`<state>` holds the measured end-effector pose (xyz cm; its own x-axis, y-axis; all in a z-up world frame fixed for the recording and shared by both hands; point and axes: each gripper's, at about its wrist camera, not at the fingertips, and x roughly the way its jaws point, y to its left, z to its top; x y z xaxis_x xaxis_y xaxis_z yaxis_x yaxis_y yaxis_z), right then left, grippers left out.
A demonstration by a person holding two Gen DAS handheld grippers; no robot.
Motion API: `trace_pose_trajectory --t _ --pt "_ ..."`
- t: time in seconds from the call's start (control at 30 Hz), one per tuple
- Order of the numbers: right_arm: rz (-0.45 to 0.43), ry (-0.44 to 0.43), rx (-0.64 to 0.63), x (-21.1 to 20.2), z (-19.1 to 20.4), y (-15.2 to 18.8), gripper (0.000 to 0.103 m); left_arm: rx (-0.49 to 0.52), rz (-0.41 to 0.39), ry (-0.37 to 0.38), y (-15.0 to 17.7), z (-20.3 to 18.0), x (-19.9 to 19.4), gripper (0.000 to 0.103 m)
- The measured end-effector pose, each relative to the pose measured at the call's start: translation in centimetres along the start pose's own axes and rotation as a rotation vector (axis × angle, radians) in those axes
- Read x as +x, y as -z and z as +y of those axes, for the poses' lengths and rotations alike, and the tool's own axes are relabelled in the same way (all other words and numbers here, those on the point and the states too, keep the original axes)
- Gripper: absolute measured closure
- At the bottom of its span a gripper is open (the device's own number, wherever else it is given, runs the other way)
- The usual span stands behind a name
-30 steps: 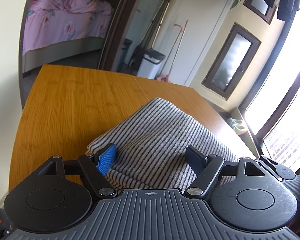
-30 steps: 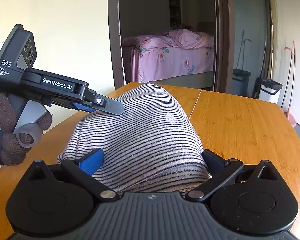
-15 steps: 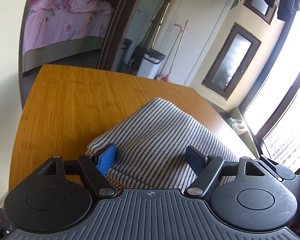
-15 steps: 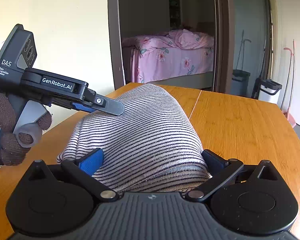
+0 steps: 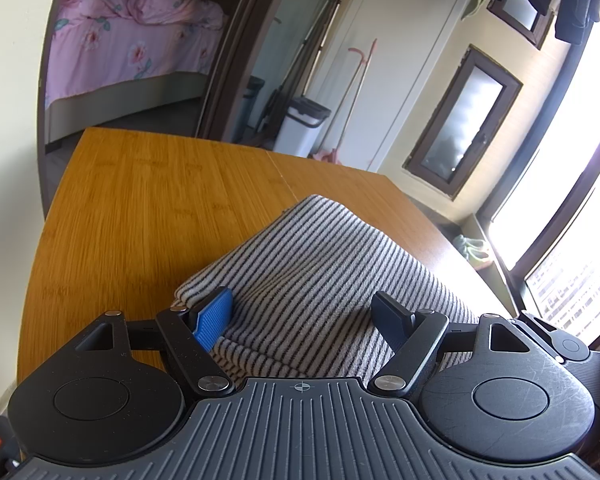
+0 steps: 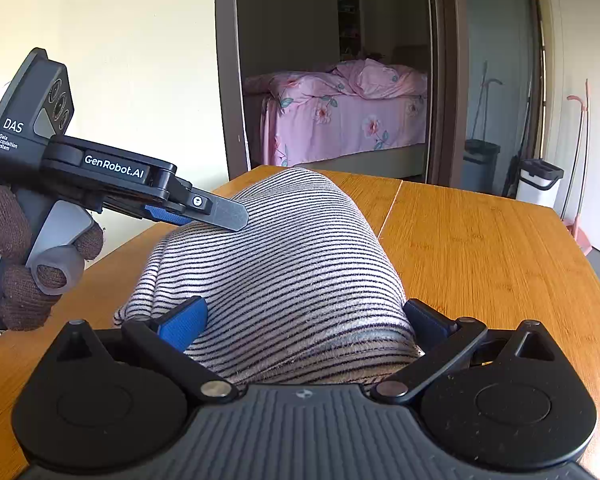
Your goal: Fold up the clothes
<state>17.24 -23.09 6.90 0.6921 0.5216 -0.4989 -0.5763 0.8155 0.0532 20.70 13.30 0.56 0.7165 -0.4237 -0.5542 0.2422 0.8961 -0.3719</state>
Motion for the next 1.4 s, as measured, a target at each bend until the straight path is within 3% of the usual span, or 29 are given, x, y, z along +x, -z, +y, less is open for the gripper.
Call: trace_pose_trajectory --t 0.27,0.6,0.83,1.0,1.13,1.2,1.27,1.33,1.4 --pt "0.016 0.017 0.024 0.4 0.4 -0.3 0.000 -0.009 0.010 0.010 -0.4 0.4 0.2 0.022" --pt "0.073 0.097 0.068 2.1 2.8 -1.7 0.000 -0.033 0.026 -0.003 -1.8 1.5 1.3 0.021" --pt "0.069 0.109 0.068 2.4 3.1 -1.5 0.000 -0.048 0.024 0.014 -1.5 1.5 1.9 0.012" --pt "0.107 0.041 0.055 1.9 1.9 -1.7 0.000 -0.052 -0.028 -0.053 -1.7 0.3 -0.7 0.018" --pt "0.084 -0.045 0.080 -0.3 -1.2 -2.6 0.000 -0.063 -0.105 -0.083 0.0 -1.2 -5.4 0.013" --pt "0.064 -0.038 0.100 -0.7 -2.7 -3.4 0.000 -0.054 -0.093 -0.097 1.1 -2.1 -6.2 0.012" --pt "0.090 -0.036 0.103 0.5 -2.8 -3.9 0.000 -0.068 -0.051 -0.033 2.2 -2.9 -5.8 0.011" --pt "0.122 -0.034 0.105 1.8 -2.7 -4.4 0.009 -0.058 -0.013 0.000 3.1 -3.7 -5.0 0.014" --pt "0.153 -0.033 0.107 3.2 -2.7 -4.8 0.037 -0.014 0.015 -0.013 3.8 -4.5 -3.9 0.018"
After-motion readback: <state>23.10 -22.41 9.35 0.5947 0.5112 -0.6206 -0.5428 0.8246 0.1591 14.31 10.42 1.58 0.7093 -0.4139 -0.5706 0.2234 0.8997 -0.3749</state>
